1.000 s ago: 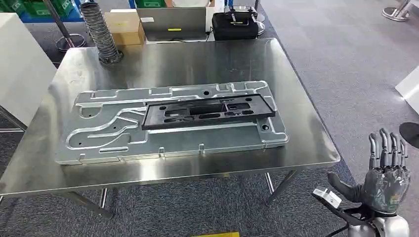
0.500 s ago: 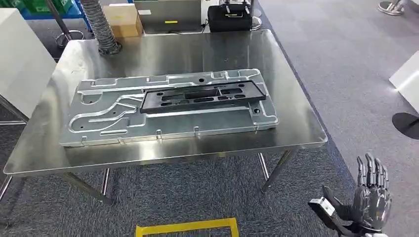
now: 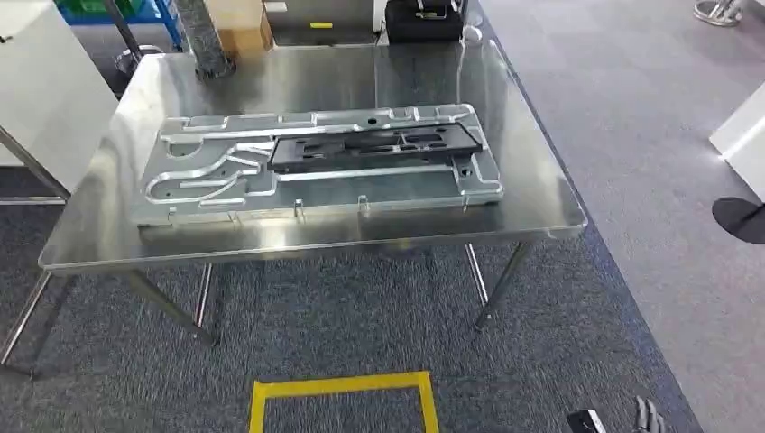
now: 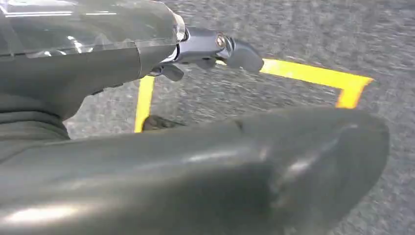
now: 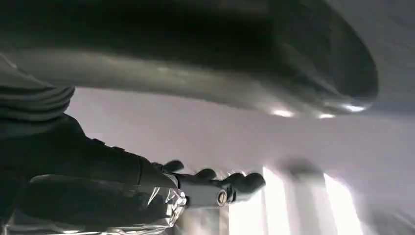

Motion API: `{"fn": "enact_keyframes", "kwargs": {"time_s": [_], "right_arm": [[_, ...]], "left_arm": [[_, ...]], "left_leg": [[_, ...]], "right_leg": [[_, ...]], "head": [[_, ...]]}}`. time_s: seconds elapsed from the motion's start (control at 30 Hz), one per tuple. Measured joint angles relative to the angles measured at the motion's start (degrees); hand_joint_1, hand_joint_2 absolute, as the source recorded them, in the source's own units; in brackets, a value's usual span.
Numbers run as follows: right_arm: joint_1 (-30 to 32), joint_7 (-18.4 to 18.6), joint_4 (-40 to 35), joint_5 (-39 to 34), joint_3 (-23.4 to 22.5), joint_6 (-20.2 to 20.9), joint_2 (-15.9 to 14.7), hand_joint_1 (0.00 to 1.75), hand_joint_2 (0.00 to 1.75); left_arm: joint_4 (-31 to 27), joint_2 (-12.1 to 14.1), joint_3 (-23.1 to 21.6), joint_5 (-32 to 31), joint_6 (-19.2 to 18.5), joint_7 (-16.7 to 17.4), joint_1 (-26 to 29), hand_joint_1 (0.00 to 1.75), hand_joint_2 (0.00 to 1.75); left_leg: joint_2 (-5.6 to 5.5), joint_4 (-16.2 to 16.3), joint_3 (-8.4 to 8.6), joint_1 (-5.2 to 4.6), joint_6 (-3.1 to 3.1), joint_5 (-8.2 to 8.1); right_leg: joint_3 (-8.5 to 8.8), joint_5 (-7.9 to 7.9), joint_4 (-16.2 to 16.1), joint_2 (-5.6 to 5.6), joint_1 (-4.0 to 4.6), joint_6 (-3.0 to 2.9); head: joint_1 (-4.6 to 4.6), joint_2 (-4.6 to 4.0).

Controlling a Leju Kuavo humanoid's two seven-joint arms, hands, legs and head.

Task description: Take the parts from the cabinet and place them on the table.

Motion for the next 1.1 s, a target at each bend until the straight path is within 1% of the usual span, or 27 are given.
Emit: {"fn": "enact_keyframes", "kwargs": {"time_s": [0.03,0.07,0.1,0.13,0.17,0.2,0.23,0.3,0.33,0.37,0.4,0.5,0.53,0.57,0.63,0.67,0.7,0.77,0.8,0.83,0.87,0.9,0.93,1.0,1.03,1.07,1.1], "right_arm": [[-0.1,3.9,2.9,0.0,-1.1,2.4,0.0,0.0,0.0],[-0.1,8.0,5.5,0.0,-2.2,5.2,0.2,0.0,0.0],[-0.1,12.2,8.0,-0.2,-3.2,7.8,0.4,0.0,0.0],[-0.2,14.6,9.5,-1.1,-3.9,9.1,0.7,0.0,0.0],[-0.3,16.8,11.0,-2.5,-4.9,10.4,1.1,0.0,0.0],[-0.5,19.0,12.3,-3.5,-6.0,11.6,1.7,0.0,0.0],[-0.7,21.9,13.6,-3.9,-7.4,13.1,2.3,0.0,0.0],[-1.0,26.7,15.1,-2.6,-8.7,15.8,3.4,0.0,0.0],[-1.3,27.8,15.7,-2.0,-8.7,17.1,3.9,0.0,0.0],[-1.6,28.4,16.3,-1.5,-8.7,17.9,4.5,0.0,0.0],[-1.9,28.7,16.6,-1.1,-8.8,19.4,4.7,0.0,0.0],[-2.2,29.7,17.6,-0.6,-8.8,22.1,5.7,0.0,0.0],[-2.3,30.2,18.0,-0.7,-9.0,23.2,6.1,0.0,0.0],[-2.6,30.3,18.2,-0.5,-9.0,24.3,6.3,0.0,0.0],[-2.6,30.3,18.5,-1.1,-9.1,25.8,6.7,0.0,0.0],[-2.6,30.2,18.5,-1.3,-9.3,26.1,6.8,0.0,0.0],[-2.6,30.0,18.7,-1.8,-9.6,26.2,7.1,0.0,0.0],[-2.6,29.8,18.8,-2.3,-10.1,26.2,7.4,0.0,0.0],[-2.6,29.9,18.9,-2.4,-10.4,26.2,7.7,0.0,0.0],[-2.6,30.0,19.0,-2.6,-10.6,26.3,7.8,0.0,0.0],[-2.8,30.0,19.0,-2.8,-10.7,26.3,8.1,0.0,0.0],[-2.7,29.8,19.1,-2.9,-10.9,26.4,8.2,0.0,0.0],[-2.6,29.6,19.1,-2.9,-11.0,26.6,8.3,0.0,0.0],[-2.6,28.9,19.2,-2.9,-11.3,27.0,8.5,0.0,0.0],[-2.5,28.4,19.2,-2.9,-11.4,27.0,8.5,0.0,0.0],[-2.5,27.8,19.2,-2.8,-11.5,27.1,8.5,0.0,0.0],[-2.5,27.3,19.2,-2.7,-11.6,27.2,8.5,0.0,0.0]], "left_arm": [[0.0,-0.2,0.0,-0.4,0.1,0.1,0.0,0.0,0.0],[0.0,-0.2,0.0,-1.2,0.1,0.5,0.0,0.0,0.0],[0.0,-0.3,-0.2,-2.1,0.1,0.9,0.0,0.0,0.0],[0.0,-0.4,-0.5,-3.0,0.1,1.3,0.0,0.0,0.0],[0.0,-0.7,-0.8,-4.0,0.1,1.6,0.0,0.0,0.0],[0.0,-0.9,-1.2,-4.9,0.1,1.8,-0.1,0.0,0.0],[0.0,-1.3,-1.9,-5.6,0.0,1.9,-0.1,0.0,0.0],[0.0,-1.8,-2.6,-6.3,-0.4,2.0,-0.1,0.0,0.0],[0.1,-2.0,-2.9,-6.4,-0.8,2.1,-0.1,0.0,0.0],[0.1,-2.1,-3.3,-6.3,-0.8,2.2,-0.2,0.0,0.0],[0.1,-2.2,-3.4,-5.6,-1.1,2.9,-0.3,0.0,0.0],[0.1,-2.2,-3.3,-4.4,-1.4,4.4,-0.2,0.0,0.0],[0.1,-2.2,-3.3,-4.2,-1.5,4.7,0.0,0.0,0.0],[0.1,-2.2,-3.3,-4.1,-1.5,4.8,0.1,0.0,0.0],[0.1,-2.2,-3.3,-4.1,-1.5,4.9,0.3,0.0,0.0],[0.1,-2.2,-3.3,-4.2,-1.6,4.8,0.4,0.0,0.0],[0.1,-2.2,-3.3,-4.5,-1.7,4.8,0.5,0.0,0.0],[0.2,-2.2,-3.3,-5.3,-1.9,4.9,0.7,0.0,0.0],[0.2,-2.2,-3.3,-5.6,-1.9,5.1,0.8,0.0,0.0],[0.2,-2.2,-3.4,-5.9,-1.9,5.3,0.7,0.0,0.0],[0.2,-2.2,-3.4,-6.1,-1.9,5.4,0.6,0.0,0.0],[0.2,-2.2,-3.5,-6.2,-2.0,5.4,0.5,0.0,0.0],[0.2,-2.2,-3.5,-6.4,-2.2,5.4,0.5,0.0,0.0],[0.3,-2.3,-3.5,-6.5,-2.4,5.1,0.7,0.0,0.0],[0.5,-2.5,-3.5,-6.5,-2.6,4.8,0.9,0.0,0.0],[0.5,-2.5,-3.5,-6.5,-2.6,4.6,0.8,0.0,0.0],[0.5,-2.5,-3.5,-6.5,-2.6,4.3,0.7,0.0,0.0]], "left_leg": [[0.45,-0.1,-0.6,0.27,0.51,0.76],[0.51,-0.1,-1.47,0.24,0.94,1.45],[0.58,-0.1,-2.39,0.2,1.18,2.16],[0.59,-0.1,-3.23,0.13,1.19,2.83],[0.67,0.0,-4.2,0.09,1.15,3.52],[0.73,0.1,-5.1,0.08,1.02,4.15],[0.73,0.4,-5.99,0.09,0.81,4.81],[0.77,1.1,-8.04,0.21,0.33,5.78],[0.77,1.7,-8.83,0.24,-0.01,6.22],[0.77,2.1,-9.32,0.1,-0.38,6.49],[0.84,2.3,-9.52,0.03,-0.78,6.77],[1.05,1.9,-9.69,0.22,-1.96,8.42],[0.82,2.4,-10.1,0.51,-2.26,7.77],[0.6,3.9,-10.79,0.56,-2.45,4.72],[0.51,11.5,-12.7,0.56,-2.68,-3.08],[0.51,15.6,-13.42,0.56,-2.8,-5.25],[0.51,19.0,-13.63,0.56,-2.83,-5.69],[0.51,18.8,-11.11,0.55,-2.6,-1.73],[0.5,15.7,-8.28,0.54,-2.37,0.77],[0.48,10.8,-4.55,0.5,-1.95,1.66],[0.44,5.0,-0.25,0.37,-1.37,-0.1],[0.44,-0.4,2.63,0.04,-1.14,-1.95],[0.48,-0.7,2.32,-0.06,-0.86,-2.31],[0.51,-0.5,1.62,-0.39,-0.03,-1.5],[0.75,-1.0,1.01,0.15,0.45,-0.36],[0.97,-1.0,0.23,0.1,0.88,0.36],[0.97,-1.0,-0.7,0.1,1.41,1.17]], "right_leg": [[-0.48,-1.3,0.6,0.39,-0.46,0.25],[-1.33,-4.84,2.4,0.5,-0.51,0.66],[-2.27,-9.21,6.3,0.57,-0.67,1.01],[-3.16,-12.36,10.4,0.6,-0.81,1.32],[-3.87,-14.13,14.6,0.6,-0.95,1.57],[-3.94,-13.93,17.3,0.61,-1.08,1.76],[-2.98,-12.08,17.9,0.61,-1.21,1.9],[2.11,-7.64,12.5,0.6,-1.52,1.91],[6.41,-7.32,6.7,0.63,-1.56,1.74],[10.26,-9.47,1.5,0.75,-1.49,1.47],[11.94,-10.72,-1.8,0.91,-1.14,0.88],[10.81,-9.83,-1.6,0.78,-0.68,-0.73],[10.14,-8.96,-1.9,0.43,-1.05,-1.42],[9.34,-8.29,-1.9,0.38,-0.95,-1.92],[7.45,-6.87,-1.8,0.26,-0.7,-2.46],[6.47,-6.14,-1.7,0.23,-0.52,-2.54],[5.32,-5.34,-1.6,0.19,-0.34,-2.54],[3.19,-4.05,-1.1,0.21,-0.15,-2.44],[2.12,-3.47,-0.7,0.21,-0.08,-2.34],[1.15,-2.94,-0.3,0.23,0.0,-2.21],[0.59,-2.45,0.2,0.24,0.02,-2.04],[0.15,-2.02,0.5,0.26,0.26,-1.66],[0.08,-1.36,0.4,0.1,0.21,-1.32],[-0.09,-0.13,0.0,0.07,-0.08,-0.64],[-0.35,-0.07,0.1,0.33,-0.05,-0.21],[-1.0,-2.71,1.2,0.6,-0.31,0.19],[-1.88,-6.94,4.1,0.68,-0.49,0.59]], "head": [[0.0,0.0],[0.02,0.0],[0.0,0.0],[0.0,0.0],[0.0,0.0],[0.0,0.0],[0.0,0.0],[0.0,0.0],[0.0,0.0],[0.0,0.0],[0.0,0.0],[0.0,0.0],[0.0,0.0],[0.0,0.0],[0.0,0.0],[0.0,0.0],[0.0,0.0],[0.0,0.0],[0.0,0.0],[0.0,0.0],[-0.02,0.0],[0.0,0.0],[-0.02,0.0],[0.0,0.0],[0.0,0.0],[0.0,0.0],[0.0,0.0]]}}
